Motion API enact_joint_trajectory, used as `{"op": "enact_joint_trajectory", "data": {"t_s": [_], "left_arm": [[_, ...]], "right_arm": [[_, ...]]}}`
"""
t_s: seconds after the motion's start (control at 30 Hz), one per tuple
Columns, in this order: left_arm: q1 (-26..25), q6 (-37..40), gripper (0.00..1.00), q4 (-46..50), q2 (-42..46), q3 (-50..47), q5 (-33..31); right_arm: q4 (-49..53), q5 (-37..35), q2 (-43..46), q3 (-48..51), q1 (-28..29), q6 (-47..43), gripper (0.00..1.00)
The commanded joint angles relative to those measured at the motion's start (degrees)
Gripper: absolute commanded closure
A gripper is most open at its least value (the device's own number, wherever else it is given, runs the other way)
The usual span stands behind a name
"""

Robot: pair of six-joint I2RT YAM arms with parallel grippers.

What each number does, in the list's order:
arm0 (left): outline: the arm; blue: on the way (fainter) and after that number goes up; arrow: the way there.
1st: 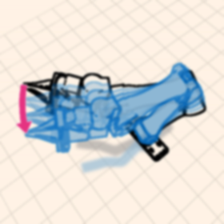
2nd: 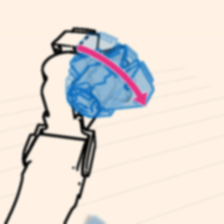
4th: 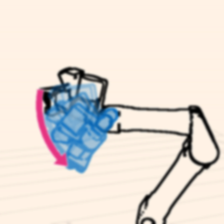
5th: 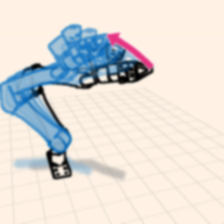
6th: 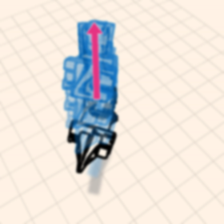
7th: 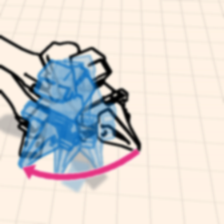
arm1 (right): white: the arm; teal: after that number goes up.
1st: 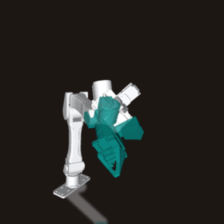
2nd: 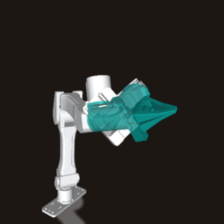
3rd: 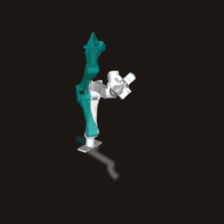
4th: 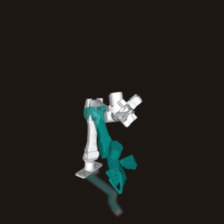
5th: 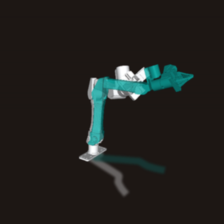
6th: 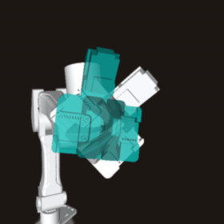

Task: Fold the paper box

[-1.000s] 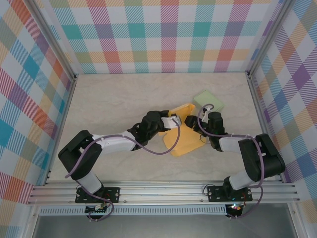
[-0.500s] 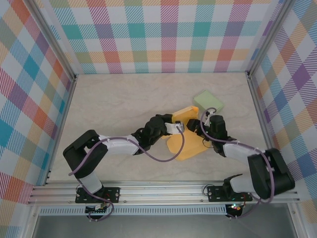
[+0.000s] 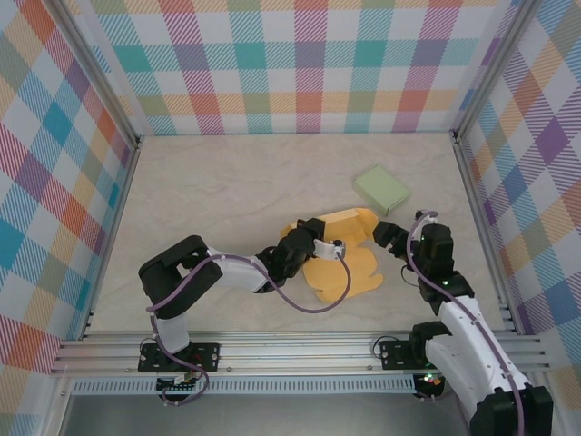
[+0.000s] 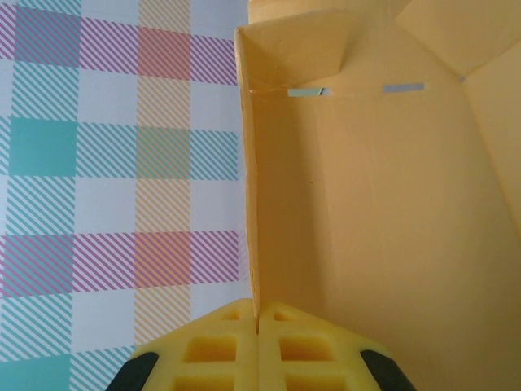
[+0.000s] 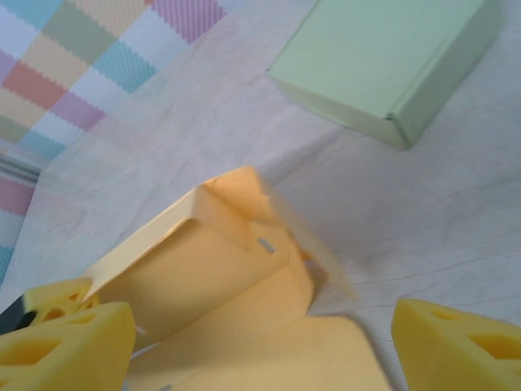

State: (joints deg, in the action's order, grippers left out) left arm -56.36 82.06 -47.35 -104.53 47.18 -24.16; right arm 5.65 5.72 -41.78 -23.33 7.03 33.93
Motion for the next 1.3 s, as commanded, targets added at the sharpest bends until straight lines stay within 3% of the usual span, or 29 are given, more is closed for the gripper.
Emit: {"op": "enact_joint_trajectory", "data": {"t_s": [0.0,0.1,0.23,0.4,0.6,0.77,1.07,1.27], "left_arm": [[-0.4,4.9,1.00,-4.1,-0.1,1.2,-0.9],[-0.4,6.7,1.00,-4.1,-0.3,1.3,0.1],[-0.3,9.2,1.00,-5.9,-1.6,1.5,0.3],[-0.2,12.4,1.00,-7.5,-3.3,2.8,1.4],[-0.5,12.2,1.00,-10.6,-3.6,0.9,0.3],[-0.7,12.6,1.00,-12.2,-4.7,0.0,-0.8],[-0.1,22.3,1.00,-23.7,-14.4,2.4,-2.0],[0.0,20.3,1.00,-23.0,-12.4,1.5,-1.8]], "right_arm": [[3.3,6.5,-3.8,-3.4,-5.1,-1.4,0.19],[0.6,13.9,-10.8,-6.5,-9.2,-0.8,0.22],[-2.2,19.8,-18.9,-10.0,-12.1,-0.6,0.36],[-1.0,18.3,-27.7,-14.6,-13.9,-3.3,0.47],[-2.9,15.1,-36.5,-17.5,-14.3,-6.2,0.51],[-7.6,22.1,-44.1,-19.7,-14.2,-6.6,0.60],[-12.9,24.7,-47.7,-18.6,-11.3,-9.0,0.60],[-13.5,24.4,-49.9,-18.6,-10.2,-9.4,0.60]]}}
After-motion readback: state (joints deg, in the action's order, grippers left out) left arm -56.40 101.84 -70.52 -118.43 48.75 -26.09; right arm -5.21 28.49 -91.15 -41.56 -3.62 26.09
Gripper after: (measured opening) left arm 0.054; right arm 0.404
